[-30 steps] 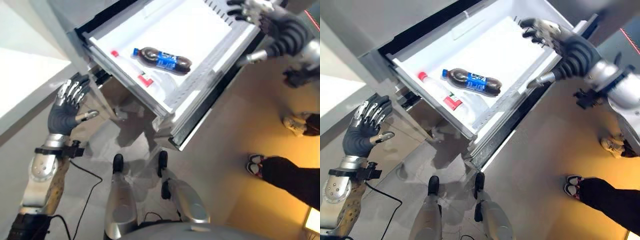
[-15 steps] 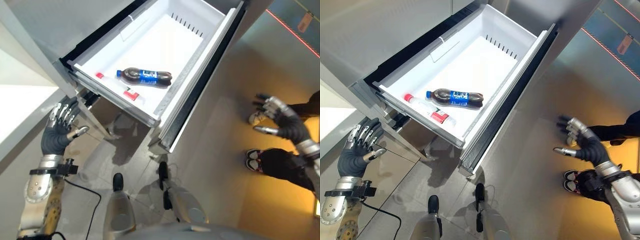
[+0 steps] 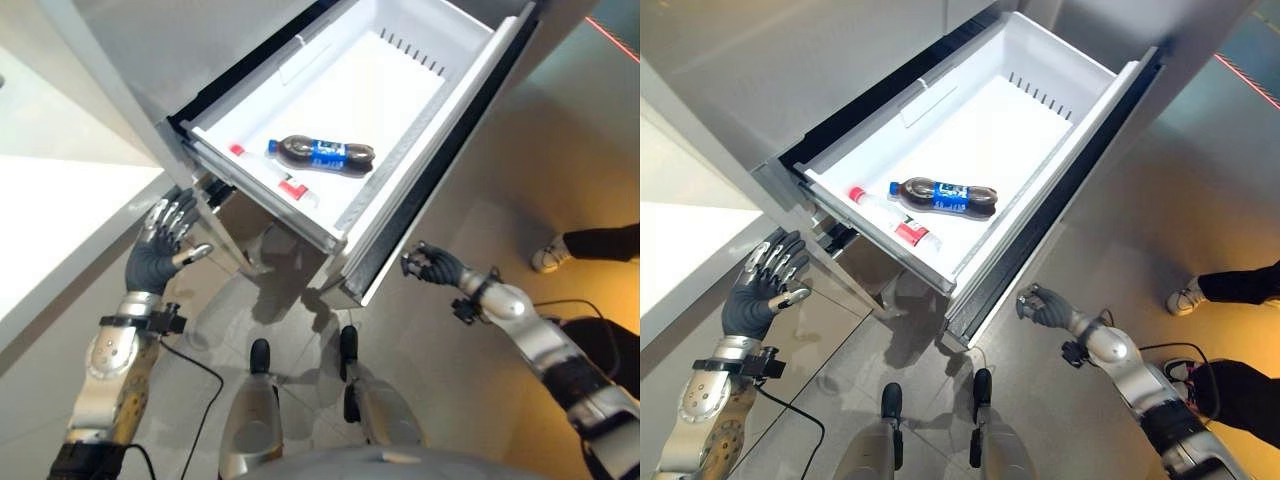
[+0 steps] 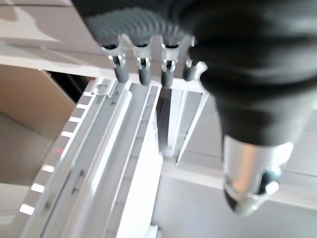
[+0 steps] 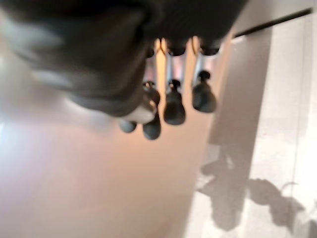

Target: Take the drinks into the refrigerator

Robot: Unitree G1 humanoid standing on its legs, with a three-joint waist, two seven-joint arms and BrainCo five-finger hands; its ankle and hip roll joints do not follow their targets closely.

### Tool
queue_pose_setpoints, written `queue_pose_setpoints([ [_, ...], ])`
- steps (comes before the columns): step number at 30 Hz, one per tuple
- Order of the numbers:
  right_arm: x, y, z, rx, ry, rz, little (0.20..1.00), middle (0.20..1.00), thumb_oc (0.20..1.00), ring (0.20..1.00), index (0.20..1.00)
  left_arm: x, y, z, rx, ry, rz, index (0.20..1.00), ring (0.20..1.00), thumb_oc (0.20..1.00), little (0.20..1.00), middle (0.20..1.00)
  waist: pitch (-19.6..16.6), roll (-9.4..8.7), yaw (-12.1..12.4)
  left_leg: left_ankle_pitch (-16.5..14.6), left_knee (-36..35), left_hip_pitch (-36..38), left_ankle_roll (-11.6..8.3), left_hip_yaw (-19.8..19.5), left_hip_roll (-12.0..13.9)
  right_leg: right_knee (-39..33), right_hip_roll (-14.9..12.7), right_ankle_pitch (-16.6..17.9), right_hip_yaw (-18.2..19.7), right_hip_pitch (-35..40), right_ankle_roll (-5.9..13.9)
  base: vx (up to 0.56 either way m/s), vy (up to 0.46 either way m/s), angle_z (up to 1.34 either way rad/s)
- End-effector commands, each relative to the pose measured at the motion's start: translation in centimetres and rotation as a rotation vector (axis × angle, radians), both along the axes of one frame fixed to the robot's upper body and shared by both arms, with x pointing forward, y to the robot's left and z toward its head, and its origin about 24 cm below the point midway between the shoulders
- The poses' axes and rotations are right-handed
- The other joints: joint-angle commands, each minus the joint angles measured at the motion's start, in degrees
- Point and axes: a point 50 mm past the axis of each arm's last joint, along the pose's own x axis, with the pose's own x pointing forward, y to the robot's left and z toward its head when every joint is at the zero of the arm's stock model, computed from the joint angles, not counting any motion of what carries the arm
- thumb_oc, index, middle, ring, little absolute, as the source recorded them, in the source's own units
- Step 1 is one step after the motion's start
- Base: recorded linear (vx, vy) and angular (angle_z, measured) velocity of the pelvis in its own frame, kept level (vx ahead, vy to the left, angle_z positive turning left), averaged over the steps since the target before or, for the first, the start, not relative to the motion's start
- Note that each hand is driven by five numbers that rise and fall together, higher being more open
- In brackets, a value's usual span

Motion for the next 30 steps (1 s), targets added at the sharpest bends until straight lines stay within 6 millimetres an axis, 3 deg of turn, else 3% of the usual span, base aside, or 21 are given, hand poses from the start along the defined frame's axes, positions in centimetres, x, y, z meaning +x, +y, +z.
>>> queue_pose_setpoints([
  [1,2.5,4.1,5.3,0.073,-0.232,0.127,0.200,0.200,0.200,0.200,0.200,-0.5,-2.2,6.1,0.064,-0.335,-0.138,1.000,1.000,1.000,1.000,1.000,-1.35,1.11,-0.54,-3.69,1.14,-0.67,5.45,-2.82,-4.32,8.59,0.11,-9.59,-2.15,0.25,-0.03,0.00,-0.015,0.07],
  [5,4.6,5.8,8.9,0.103,-0.352,0.125,0.200,0.200,0.200,0.200,0.200,-0.6,-2.5,5.8,0.015,-0.325,-0.160,1.000,1.000,1.000,1.000,1.000,-1.12,1.42,1.27,-3.45,1.32,-0.98,5.43,-3.51,-4.41,8.34,0.00,-9.52,-2.75,0.48,-0.23,0.00,-0.010,0.00],
  [12,7.4,7.5,12.8,0.181,-0.451,0.052,0.200,0.200,0.200,0.200,0.200,-0.4,-3.1,6.0,-0.032,-0.332,-0.204,1.000,1.000,1.000,1.000,1.000,-0.74,1.60,3.90,-2.82,1.04,-1.30,5.35,-4.82,-4.47,8.09,-0.04,-9.54,-3.73,0.91,-0.49,0.01,-0.017,0.10],
  [19,7.8,10.7,16.8,0.214,-0.536,0.144,0.200,0.200,0.200,0.200,0.200,0.0,-3.6,6.0,-0.057,-0.325,-0.243,1.000,1.000,1.000,1.000,1.000,-0.59,1.77,5.33,-2.76,1.00,-1.32,5.46,-5.19,-4.63,7.86,-0.13,-9.34,-4.03,1.07,-0.62,0.01,-0.002,0.04],
  [25,6.9,12.1,18.5,0.317,-0.566,0.205,0.200,0.200,0.200,0.200,0.200,-0.1,-3.5,6.1,-0.070,-0.337,-0.239,1.000,1.000,1.000,1.000,1.000,-0.64,1.97,5.22,-3.00,1.08,-1.17,5.57,-4.48,-4.56,7.45,-0.21,-8.86,-3.38,0.96,-0.59,0.00,0.005,0.03],
  [30,6.8,11.9,17.2,0.319,-0.525,0.204,0.200,0.200,0.200,0.200,0.200,-0.1,-3.6,6.2,-0.063,-0.342,-0.240,1.000,1.000,1.000,1.000,1.000,-0.60,2.08,4.73,-3.30,1.55,-1.43,5.75,-4.03,-4.51,7.66,-0.19,-8.81,-2.83,0.66,-0.62,0.00,0.000,0.00],
])
